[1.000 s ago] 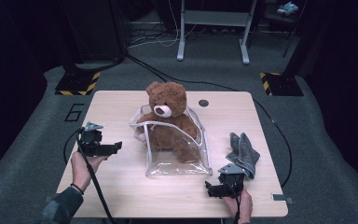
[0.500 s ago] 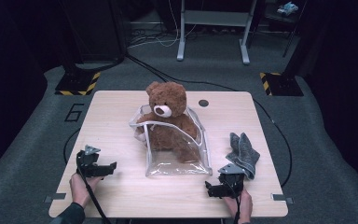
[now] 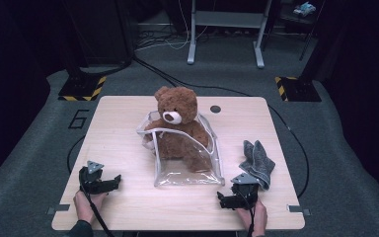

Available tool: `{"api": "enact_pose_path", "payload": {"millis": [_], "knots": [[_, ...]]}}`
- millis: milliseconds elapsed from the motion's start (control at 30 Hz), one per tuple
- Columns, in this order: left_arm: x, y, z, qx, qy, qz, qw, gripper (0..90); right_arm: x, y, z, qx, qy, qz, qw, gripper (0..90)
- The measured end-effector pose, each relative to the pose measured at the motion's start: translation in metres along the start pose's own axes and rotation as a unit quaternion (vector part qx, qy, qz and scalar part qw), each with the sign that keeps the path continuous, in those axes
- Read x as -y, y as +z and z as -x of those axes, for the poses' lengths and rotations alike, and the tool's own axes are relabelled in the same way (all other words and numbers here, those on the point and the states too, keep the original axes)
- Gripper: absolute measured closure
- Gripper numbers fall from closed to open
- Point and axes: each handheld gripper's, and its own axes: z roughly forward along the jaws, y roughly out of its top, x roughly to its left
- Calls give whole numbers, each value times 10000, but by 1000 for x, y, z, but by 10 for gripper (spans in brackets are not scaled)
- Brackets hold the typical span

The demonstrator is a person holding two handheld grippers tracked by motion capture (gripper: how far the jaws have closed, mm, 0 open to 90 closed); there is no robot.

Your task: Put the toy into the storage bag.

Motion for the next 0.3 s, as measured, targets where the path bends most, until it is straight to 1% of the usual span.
{"api": "enact_pose_path", "payload": {"millis": [300], "knots": [[0, 0, 0, -9, -10, -14, 10000, 81, 0, 0, 0, 1, -11, 0, 10000, 0]]}}
